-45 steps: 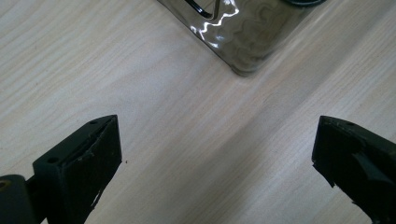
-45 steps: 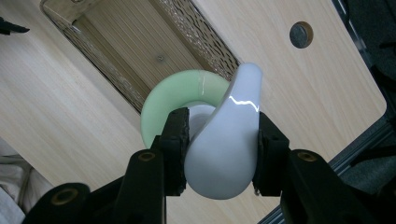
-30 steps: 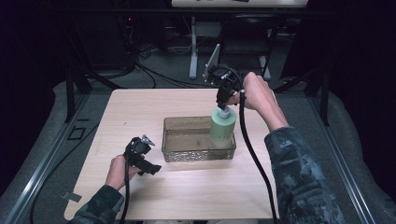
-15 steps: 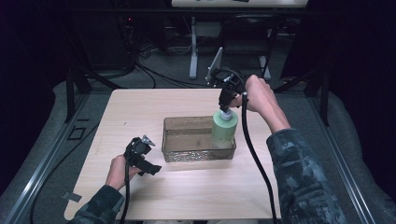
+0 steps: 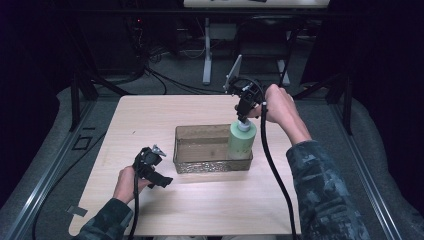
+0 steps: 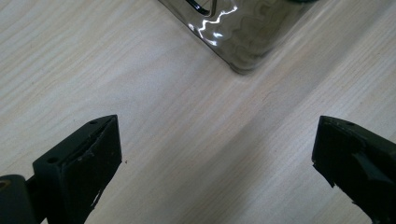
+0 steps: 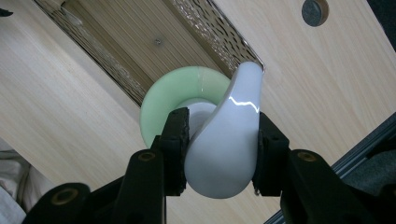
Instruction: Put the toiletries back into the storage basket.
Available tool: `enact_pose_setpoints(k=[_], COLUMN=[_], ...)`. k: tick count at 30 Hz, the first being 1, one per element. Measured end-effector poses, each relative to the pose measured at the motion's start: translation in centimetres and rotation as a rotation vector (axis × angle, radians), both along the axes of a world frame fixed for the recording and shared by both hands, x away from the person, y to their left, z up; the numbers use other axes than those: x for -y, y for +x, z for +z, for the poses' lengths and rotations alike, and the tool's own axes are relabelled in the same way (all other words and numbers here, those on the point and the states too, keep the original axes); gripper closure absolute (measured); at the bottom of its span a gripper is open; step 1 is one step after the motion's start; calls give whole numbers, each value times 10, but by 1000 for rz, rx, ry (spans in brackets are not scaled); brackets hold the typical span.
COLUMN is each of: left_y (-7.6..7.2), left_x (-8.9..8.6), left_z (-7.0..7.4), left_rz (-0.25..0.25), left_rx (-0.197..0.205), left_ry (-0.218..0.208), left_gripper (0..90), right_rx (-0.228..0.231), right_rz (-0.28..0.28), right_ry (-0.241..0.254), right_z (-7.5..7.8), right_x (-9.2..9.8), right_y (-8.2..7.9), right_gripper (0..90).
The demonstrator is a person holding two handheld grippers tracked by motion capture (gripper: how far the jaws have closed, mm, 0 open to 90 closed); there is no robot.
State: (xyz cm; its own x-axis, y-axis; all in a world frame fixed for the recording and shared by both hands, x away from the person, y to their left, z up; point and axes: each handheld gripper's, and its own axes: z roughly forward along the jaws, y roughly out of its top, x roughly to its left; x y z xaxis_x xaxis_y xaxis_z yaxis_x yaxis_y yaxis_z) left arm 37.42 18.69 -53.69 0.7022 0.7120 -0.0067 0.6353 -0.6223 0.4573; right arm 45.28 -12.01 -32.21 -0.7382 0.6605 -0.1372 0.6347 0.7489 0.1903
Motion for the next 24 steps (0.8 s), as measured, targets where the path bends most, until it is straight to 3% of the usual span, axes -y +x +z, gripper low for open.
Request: enact_pose_setpoints(k=[6,14,24], left_y=[0,-1,0], left_x=[0,0,0], left_z=[0,1,1], left_rz=[0,-4,-1], left_rx=[1,6,3], left_ry=[1,0,-1], left_gripper=[16,16,15], right_rx=[22,55,43], right_rz=[-4,18,7], right_ry=[29,31,56], right_z=[-2,-3,-4], right_x=[-1,-4,-2], right_y=[-1,-4,-3], right_gripper=[625,624,582])
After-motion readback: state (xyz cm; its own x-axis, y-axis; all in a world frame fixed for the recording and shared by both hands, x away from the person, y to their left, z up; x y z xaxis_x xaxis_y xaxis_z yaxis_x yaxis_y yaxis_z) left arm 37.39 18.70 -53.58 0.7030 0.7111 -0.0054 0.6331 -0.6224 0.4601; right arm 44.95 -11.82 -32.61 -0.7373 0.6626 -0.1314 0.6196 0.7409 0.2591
